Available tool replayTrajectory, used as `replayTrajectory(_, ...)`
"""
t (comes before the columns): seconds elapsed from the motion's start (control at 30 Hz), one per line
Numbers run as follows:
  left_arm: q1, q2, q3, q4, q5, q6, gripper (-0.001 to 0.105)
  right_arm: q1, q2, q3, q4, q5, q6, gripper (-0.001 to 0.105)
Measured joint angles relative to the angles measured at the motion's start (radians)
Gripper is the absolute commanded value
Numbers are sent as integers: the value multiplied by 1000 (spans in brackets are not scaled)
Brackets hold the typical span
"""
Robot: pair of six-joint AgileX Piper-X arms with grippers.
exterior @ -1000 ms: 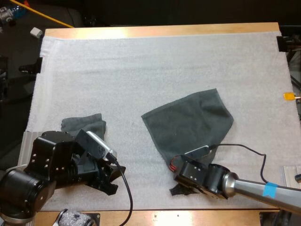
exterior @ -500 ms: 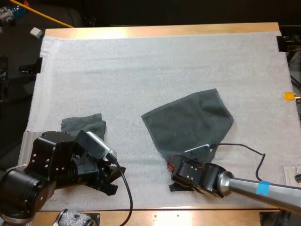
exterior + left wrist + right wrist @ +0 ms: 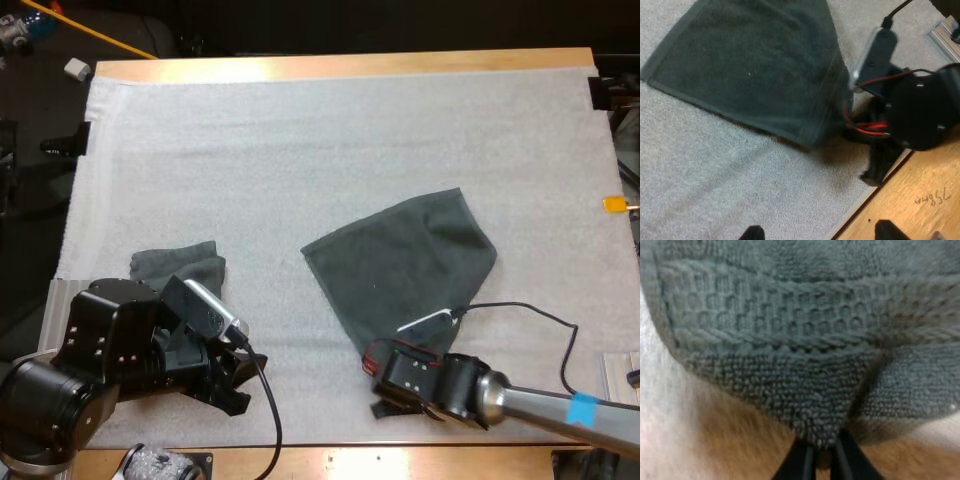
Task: Pick towel from pile, fold and stack
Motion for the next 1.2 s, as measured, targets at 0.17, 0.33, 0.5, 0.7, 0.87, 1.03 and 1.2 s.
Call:
replayTrajectory(0.17, 0, 0, 0, -10, 3, 14, 47, 49, -99, 0, 126, 38, -20, 0)
replayTrajectory(0.33, 0, 0, 30, -57, 3, 22, 47, 76, -171, 0, 201, 64, -11, 0)
replayTrajectory(0.5, 0, 4, 87, -139, 12, 30, 47, 78, -218, 0, 248, 73, 24, 0)
replayTrajectory(0.7, 0, 43, 129, -190, 21, 37, 47, 78, -229, 5, 269, 73, 62, 0)
replayTrajectory(0.87, -1, 147, 167, -260, 42, 42, 46, 78, -229, 5, 271, 73, 94, 0)
replayTrajectory(1.03, -2, 283, 180, -334, 56, 42, 46, 80, -229, 7, 271, 73, 111, 0)
replayTrajectory(1.2, -4, 406, 180, -409, 56, 42, 47, 79, -229, 7, 276, 73, 112, 0)
